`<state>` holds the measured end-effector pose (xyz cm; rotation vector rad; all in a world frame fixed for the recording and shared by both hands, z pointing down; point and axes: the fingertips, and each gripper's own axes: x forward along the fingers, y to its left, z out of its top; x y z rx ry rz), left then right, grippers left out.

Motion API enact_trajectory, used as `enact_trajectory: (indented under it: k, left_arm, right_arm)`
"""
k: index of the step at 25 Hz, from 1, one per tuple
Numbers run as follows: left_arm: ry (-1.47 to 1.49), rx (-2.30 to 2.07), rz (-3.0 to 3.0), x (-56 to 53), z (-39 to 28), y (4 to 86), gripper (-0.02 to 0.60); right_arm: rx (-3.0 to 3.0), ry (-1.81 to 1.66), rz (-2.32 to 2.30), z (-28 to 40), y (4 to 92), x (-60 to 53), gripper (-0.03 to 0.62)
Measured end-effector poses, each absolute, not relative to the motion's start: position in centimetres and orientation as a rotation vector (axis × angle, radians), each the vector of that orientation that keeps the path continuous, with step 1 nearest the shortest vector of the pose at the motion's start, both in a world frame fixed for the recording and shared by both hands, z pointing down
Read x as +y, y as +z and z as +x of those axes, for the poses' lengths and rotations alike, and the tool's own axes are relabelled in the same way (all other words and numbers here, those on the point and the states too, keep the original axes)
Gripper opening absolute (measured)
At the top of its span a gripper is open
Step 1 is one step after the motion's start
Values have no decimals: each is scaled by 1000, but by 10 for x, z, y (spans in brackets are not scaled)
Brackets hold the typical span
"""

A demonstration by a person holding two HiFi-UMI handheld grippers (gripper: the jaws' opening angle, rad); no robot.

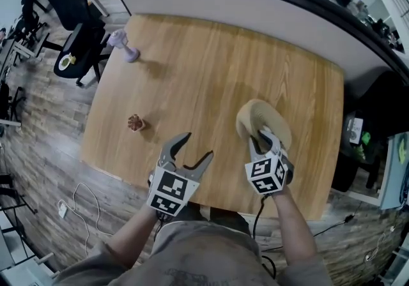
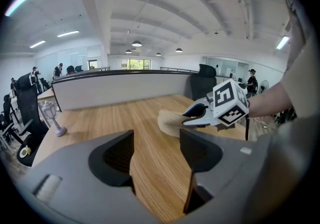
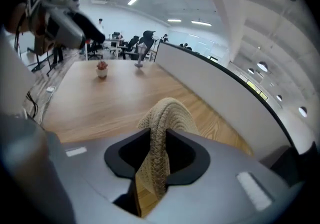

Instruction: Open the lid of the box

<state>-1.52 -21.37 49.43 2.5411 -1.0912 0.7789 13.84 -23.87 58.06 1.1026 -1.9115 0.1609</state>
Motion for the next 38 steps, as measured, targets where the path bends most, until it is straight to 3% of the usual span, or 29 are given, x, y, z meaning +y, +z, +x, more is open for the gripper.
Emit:
enact_trajectory:
  k: [7, 21, 24, 38]
  left_arm:
    - [677, -888, 2454, -216, 24, 515, 290]
    - [513, -625, 2096, -203, 79, 588, 289]
    - [484, -649, 2070, -208, 75, 592, 204]
    - [432, -602, 2062, -205, 81, 590, 138]
  right_arm:
    - [-2119, 345, 1188, 130, 546, -225, 103]
    - [-2269, 279, 1103, 110, 545, -192, 103]
    - [-2280, 265, 1080, 105, 547, -188, 103]
    - [-2306, 363, 1069, 116, 545, -187, 100]
